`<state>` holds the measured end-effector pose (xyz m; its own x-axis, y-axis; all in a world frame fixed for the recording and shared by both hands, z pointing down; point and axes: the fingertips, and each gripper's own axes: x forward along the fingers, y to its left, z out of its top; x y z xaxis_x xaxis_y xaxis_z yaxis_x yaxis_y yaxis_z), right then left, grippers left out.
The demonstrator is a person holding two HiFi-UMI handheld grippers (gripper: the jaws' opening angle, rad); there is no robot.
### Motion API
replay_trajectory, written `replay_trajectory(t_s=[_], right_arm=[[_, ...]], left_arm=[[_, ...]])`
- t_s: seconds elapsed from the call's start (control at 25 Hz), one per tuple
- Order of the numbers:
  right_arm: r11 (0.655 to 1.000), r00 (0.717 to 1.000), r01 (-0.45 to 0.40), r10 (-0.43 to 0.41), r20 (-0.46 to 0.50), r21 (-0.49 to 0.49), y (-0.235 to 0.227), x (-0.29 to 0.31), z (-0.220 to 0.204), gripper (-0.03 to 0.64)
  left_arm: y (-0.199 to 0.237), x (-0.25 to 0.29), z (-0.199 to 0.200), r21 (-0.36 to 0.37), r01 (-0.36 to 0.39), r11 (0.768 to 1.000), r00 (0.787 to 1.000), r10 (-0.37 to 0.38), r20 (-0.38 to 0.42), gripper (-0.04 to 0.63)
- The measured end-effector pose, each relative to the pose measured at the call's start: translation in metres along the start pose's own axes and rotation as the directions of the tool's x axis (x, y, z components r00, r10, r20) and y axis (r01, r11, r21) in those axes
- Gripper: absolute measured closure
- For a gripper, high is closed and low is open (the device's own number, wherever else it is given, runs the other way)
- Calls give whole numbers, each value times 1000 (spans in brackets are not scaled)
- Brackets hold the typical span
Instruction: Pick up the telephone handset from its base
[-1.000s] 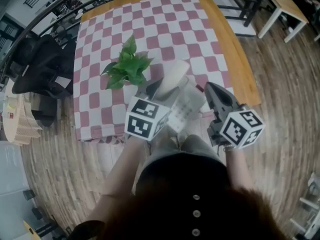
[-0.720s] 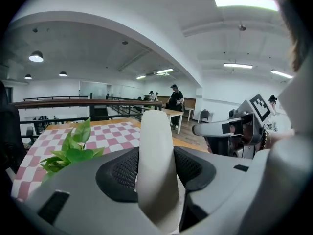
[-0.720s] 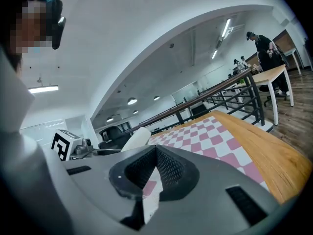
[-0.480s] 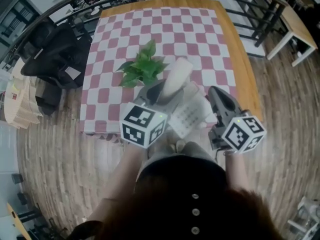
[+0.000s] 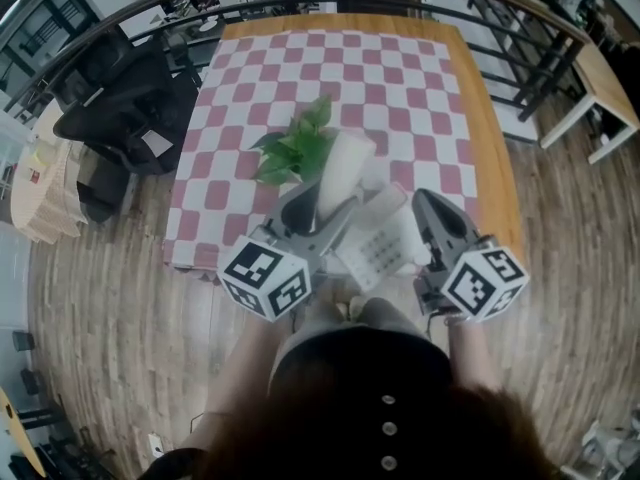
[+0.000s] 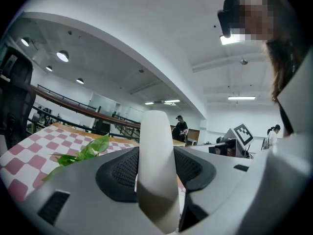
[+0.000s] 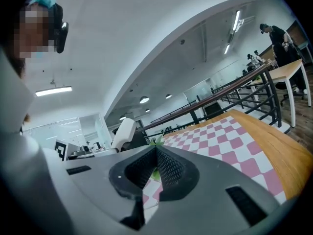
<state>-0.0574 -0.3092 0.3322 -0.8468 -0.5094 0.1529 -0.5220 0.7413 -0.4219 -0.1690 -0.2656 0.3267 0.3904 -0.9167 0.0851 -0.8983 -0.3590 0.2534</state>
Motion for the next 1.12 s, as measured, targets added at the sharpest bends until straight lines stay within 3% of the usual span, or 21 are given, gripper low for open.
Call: replay_trajectory(t_s=[0.44, 0.88, 1.12], right_arm=[[998, 997, -47, 50, 65, -42, 25, -7, 15, 606], [999, 999, -23, 23, 28, -26, 19, -27, -9, 606], [999, 1000, -3, 3, 11, -34, 14, -31, -15, 607]], left_arm=[[0, -32, -3, -58, 11, 998, 994, -5, 108, 374], [-2, -42, -19, -51, -7, 999, 998, 11, 61, 374], [-8, -40, -26, -89, 10, 996, 999, -6, 47, 374]])
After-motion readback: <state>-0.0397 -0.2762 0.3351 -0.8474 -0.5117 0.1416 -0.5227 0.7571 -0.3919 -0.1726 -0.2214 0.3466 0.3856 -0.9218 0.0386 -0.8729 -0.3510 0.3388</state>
